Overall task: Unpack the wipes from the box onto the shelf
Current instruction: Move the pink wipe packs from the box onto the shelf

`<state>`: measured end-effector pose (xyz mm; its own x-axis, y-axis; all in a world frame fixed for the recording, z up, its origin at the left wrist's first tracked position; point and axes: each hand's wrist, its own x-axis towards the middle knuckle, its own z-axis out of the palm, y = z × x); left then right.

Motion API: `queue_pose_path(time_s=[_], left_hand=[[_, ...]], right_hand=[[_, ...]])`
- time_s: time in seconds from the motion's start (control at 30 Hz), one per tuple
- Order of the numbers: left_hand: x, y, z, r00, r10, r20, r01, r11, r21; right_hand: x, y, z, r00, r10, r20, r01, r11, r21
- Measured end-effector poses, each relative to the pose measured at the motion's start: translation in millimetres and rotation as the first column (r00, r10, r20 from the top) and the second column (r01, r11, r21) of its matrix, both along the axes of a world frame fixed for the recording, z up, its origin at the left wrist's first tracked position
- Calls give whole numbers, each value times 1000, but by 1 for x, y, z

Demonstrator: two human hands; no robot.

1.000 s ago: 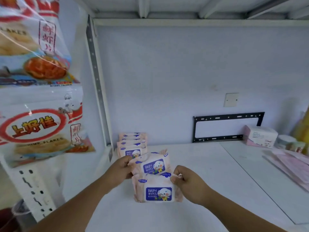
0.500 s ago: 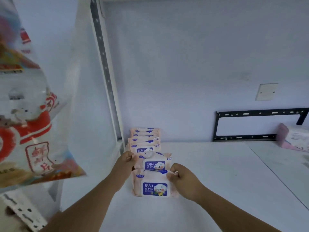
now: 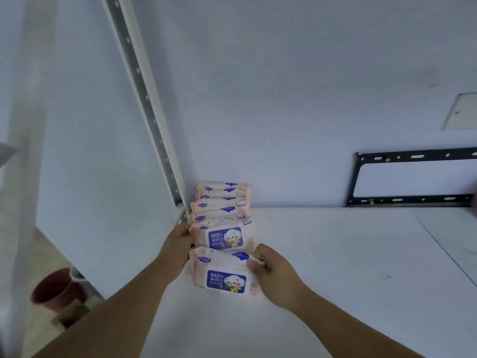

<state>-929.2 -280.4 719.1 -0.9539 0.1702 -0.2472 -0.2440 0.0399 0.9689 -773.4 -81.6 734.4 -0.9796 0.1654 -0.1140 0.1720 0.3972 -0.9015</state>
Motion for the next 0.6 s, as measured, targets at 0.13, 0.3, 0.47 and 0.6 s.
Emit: queue_pose_path(time_s=[0.13, 0.3, 0.47, 0.6], left_hand=[[-6, -1, -4, 1000, -6, -9, 6, 1000, 9], [-15, 0, -9, 1000, 13, -1, -13, 1000, -25], [-29, -16, -5, 994, 101, 31, -102, 995, 12], [-27, -13, -8, 996, 80, 25, -81, 996, 30]], right_hand=[[-2, -2, -2, 999, 33, -17, -34, 998, -52], [-8, 2, -8, 1000, 25, -4, -25, 1000, -12], [-12, 14, -11, 999, -28, 34, 29, 999, -28], [-22, 9, -12, 999, -29, -16, 27, 995, -97]])
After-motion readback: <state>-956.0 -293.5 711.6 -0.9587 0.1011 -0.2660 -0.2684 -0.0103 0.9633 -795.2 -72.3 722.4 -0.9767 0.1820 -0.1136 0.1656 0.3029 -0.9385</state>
